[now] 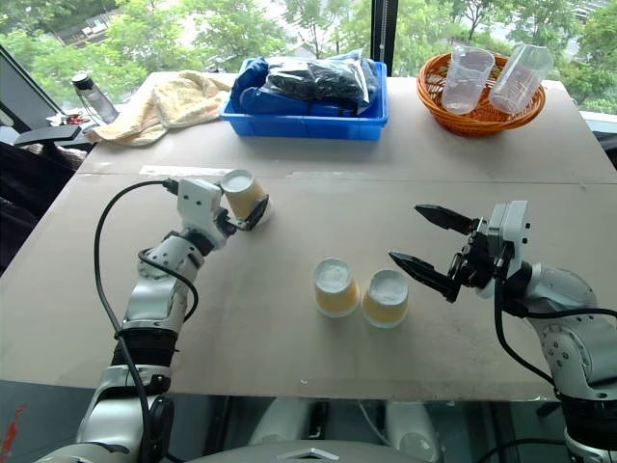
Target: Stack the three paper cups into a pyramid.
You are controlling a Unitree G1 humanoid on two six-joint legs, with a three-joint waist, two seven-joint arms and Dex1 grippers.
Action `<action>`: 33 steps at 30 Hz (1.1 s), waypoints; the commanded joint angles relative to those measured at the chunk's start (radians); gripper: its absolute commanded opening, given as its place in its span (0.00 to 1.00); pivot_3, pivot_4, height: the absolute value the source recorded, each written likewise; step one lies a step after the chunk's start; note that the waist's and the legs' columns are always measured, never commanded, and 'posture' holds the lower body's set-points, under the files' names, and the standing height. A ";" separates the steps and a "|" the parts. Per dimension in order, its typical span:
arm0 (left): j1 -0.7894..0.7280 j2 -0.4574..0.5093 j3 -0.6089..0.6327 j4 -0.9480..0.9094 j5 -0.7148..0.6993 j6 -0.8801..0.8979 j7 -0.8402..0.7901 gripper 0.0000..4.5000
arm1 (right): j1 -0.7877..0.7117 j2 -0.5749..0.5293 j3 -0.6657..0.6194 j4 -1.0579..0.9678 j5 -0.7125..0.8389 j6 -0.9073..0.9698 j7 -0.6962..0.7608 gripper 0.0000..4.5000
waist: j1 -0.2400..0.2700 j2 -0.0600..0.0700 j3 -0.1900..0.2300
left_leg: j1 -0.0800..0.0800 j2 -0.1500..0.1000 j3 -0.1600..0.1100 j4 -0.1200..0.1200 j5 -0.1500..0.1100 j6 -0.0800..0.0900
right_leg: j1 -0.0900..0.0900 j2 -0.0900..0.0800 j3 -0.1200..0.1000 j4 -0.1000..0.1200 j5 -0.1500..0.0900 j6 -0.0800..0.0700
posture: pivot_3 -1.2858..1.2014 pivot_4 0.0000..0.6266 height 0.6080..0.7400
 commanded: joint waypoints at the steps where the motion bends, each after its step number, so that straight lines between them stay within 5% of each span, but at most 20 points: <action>1: -0.029 0.001 0.011 0.005 -0.001 -0.049 0.001 1.00 | 0.004 -0.001 -0.022 -0.046 0.007 -0.014 -0.004 0.99 | 0.000 0.000 0.000 | 0.000 0.000 0.000 0.000 0.000 0.000 | 0.000 0.000 0.000 0.000 0.000 0.000 | 0.52 0.24 1.00; 6: -0.043 -0.014 0.007 0.013 -0.011 -0.066 -0.007 1.00 | 0.010 -0.003 -0.019 -0.045 0.001 -0.019 0.000 0.99 | 0.000 0.000 0.000 | 0.000 0.000 0.000 0.000 0.000 0.000 | 0.000 0.000 0.000 0.000 0.000 0.000 | 0.52 0.24 1.00; 11: -0.037 -0.022 0.005 0.024 -0.007 -0.067 -0.007 0.56 | 0.009 -0.005 -0.024 -0.038 0.001 -0.021 0.002 1.00 | -0.001 0.000 0.000 | 0.000 0.000 0.000 0.000 0.000 0.000 | 0.000 0.000 0.000 0.000 0.000 0.000 | 0.52 0.24 1.00; 21: -0.058 -0.012 0.006 -0.034 -0.068 -0.093 -0.102 0.56 | 0.020 -0.013 -0.043 -0.020 0.006 -0.030 0.024 1.00 | 0.000 0.000 0.000 | 0.000 0.000 0.000 0.000 0.000 0.000 | 0.000 0.000 0.000 0.000 0.000 0.000 | 0.52 0.24 1.00; 33: -0.311 0.038 -0.193 -0.298 -0.319 0.249 -0.576 0.56 | 0.191 -0.102 -0.212 0.040 0.110 -0.021 0.229 1.00 | 0.016 0.001 -0.001 | -0.001 -0.001 0.000 0.001 0.000 0.000 | 0.001 0.000 0.000 -0.001 0.000 0.000 | 0.52 0.24 1.00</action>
